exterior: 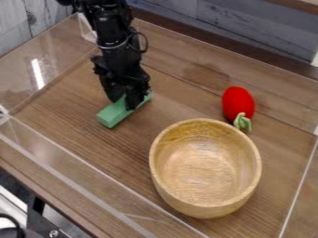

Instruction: Put the green block in the brown bowl

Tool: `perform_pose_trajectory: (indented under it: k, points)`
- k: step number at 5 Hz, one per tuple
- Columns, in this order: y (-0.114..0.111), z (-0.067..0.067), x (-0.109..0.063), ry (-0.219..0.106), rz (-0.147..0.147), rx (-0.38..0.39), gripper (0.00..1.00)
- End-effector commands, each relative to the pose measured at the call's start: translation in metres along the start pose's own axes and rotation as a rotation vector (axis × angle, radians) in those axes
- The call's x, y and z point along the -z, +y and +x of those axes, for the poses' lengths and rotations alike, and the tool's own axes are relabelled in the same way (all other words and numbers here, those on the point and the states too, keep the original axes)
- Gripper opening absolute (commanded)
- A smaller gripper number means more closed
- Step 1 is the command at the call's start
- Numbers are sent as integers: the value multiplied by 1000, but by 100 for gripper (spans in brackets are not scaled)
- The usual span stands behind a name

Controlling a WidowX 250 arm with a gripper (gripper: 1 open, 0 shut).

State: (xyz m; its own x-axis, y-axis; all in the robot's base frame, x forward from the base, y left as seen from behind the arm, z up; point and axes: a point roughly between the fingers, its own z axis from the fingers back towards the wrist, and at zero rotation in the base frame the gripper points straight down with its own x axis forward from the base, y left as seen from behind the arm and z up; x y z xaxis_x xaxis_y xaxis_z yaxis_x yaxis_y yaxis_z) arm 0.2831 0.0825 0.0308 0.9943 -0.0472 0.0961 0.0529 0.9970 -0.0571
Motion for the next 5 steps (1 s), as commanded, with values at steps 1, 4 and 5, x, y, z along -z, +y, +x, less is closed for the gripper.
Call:
perform_pose_trajectory:
  k: [1, 4, 5]
  points:
    - [2, 11, -21, -23, -11, 77, 100]
    - [-28, -2, -29, -54, 20, -39, 0]
    - [-59, -4, -62, -99, 43, -76, 0]
